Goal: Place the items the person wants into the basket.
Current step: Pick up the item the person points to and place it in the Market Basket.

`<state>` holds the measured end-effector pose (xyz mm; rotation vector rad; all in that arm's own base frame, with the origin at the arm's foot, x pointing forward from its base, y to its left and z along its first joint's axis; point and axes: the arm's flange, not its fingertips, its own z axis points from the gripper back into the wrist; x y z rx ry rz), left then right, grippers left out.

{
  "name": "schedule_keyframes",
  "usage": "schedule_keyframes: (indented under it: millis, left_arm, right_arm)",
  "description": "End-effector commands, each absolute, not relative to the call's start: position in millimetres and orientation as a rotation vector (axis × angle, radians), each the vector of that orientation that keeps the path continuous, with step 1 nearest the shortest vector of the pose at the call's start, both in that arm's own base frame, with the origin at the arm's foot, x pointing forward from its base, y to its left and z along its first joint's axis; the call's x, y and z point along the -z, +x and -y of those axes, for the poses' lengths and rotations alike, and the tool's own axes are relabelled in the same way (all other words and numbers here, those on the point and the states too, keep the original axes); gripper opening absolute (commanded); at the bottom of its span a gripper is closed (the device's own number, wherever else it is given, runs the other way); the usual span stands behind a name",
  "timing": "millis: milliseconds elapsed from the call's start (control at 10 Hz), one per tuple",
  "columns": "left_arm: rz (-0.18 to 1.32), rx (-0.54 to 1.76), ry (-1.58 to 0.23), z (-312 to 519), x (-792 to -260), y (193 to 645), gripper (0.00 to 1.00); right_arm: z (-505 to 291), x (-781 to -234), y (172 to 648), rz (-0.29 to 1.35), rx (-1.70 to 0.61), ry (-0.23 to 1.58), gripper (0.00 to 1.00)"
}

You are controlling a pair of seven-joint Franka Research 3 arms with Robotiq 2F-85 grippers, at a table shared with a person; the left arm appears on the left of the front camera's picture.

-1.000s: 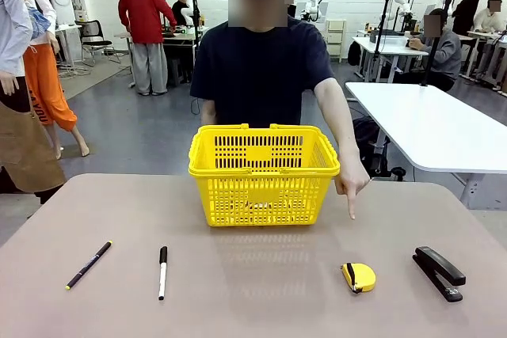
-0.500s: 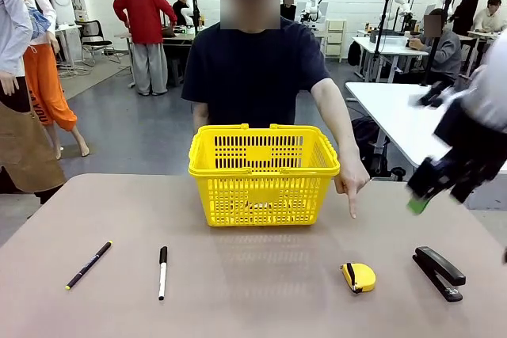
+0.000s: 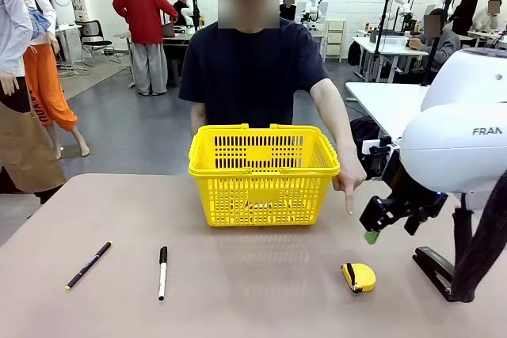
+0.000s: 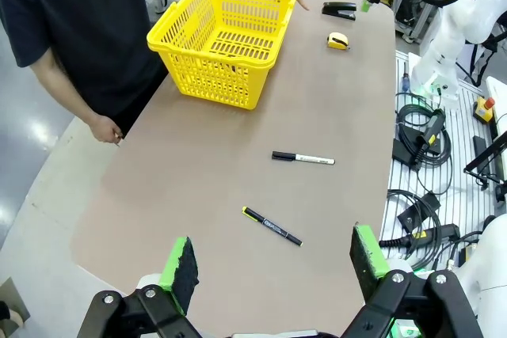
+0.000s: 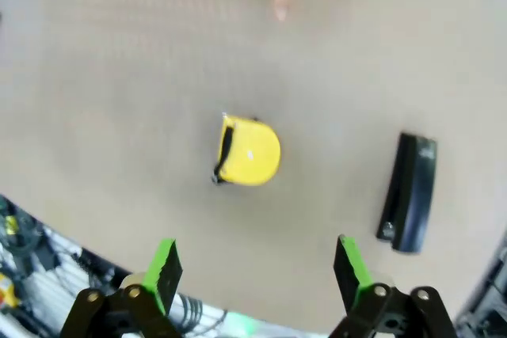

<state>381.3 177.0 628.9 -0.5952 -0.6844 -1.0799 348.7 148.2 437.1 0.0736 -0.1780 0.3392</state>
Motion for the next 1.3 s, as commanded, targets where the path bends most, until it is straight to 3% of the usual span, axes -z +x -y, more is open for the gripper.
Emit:
schedule_keyframes:
  millis: [0, 700, 1200]
  left_arm:
    - [0.708, 1.101, -0.601, -178.3, -630.5, 381.7, 1.00]
    - [0.708, 1.101, -0.601, -178.3, -630.5, 381.7, 1.00]
    - [0.708, 1.101, -0.601, -178.3, -630.5, 381.7, 1.00]
  right_arm:
    - [-149.4, -414.9, 343.6, 0.234, -0.345, 0.154, 1.00]
    - [-152.2, -432.3, 357.9, 0.213, -0.334, 0.110, 1.00]
    - [-176.4, -354.5, 352.0, 0.088, -0.359, 0.027, 1.00]
